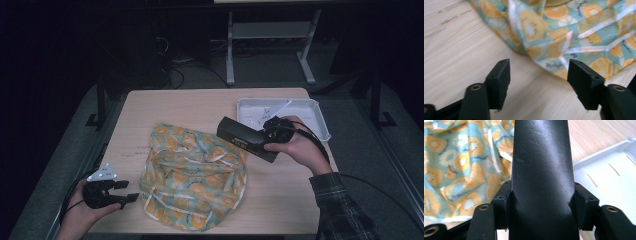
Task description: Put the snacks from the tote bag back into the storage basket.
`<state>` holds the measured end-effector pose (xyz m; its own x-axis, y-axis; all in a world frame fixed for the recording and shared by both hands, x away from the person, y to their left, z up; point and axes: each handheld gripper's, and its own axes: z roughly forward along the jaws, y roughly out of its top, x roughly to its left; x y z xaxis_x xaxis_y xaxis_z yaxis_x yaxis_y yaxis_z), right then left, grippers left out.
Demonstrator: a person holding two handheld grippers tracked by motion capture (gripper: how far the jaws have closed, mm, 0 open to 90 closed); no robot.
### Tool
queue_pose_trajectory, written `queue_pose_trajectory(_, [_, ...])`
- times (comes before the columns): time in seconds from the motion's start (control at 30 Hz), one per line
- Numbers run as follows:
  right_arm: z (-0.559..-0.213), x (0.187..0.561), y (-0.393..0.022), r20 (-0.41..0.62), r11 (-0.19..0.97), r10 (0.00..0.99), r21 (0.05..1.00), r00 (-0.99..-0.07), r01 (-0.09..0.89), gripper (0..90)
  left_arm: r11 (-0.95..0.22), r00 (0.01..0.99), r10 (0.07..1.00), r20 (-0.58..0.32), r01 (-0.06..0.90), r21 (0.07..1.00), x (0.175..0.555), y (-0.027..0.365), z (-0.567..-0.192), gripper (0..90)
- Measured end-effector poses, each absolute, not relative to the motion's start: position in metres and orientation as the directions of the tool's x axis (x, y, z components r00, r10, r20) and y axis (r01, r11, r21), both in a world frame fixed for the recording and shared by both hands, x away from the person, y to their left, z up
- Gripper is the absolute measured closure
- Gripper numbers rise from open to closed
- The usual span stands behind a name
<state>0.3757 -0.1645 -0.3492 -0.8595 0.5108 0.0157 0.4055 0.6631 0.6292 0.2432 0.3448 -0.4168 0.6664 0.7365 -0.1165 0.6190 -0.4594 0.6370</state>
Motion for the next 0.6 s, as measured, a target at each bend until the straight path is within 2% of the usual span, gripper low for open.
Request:
queue_pose_trajectory(0.27, [-0.347,0.392,-0.18,0.0,0.646,0.562,0.625,-0.827,0.438,41.1,-0.449,0.651,0.749,-0.125,0.637,0.626,0.241,0.354,-0.427,27.9])
queue_pose_trajectory(0.6, [-0.349,0.421,-0.205,0.004,0.602,0.626,0.634,-0.78,0.486,41.1,-0.44,0.642,0.756,-0.128,0.642,0.628,0.244,0.355,-0.43,25.4])
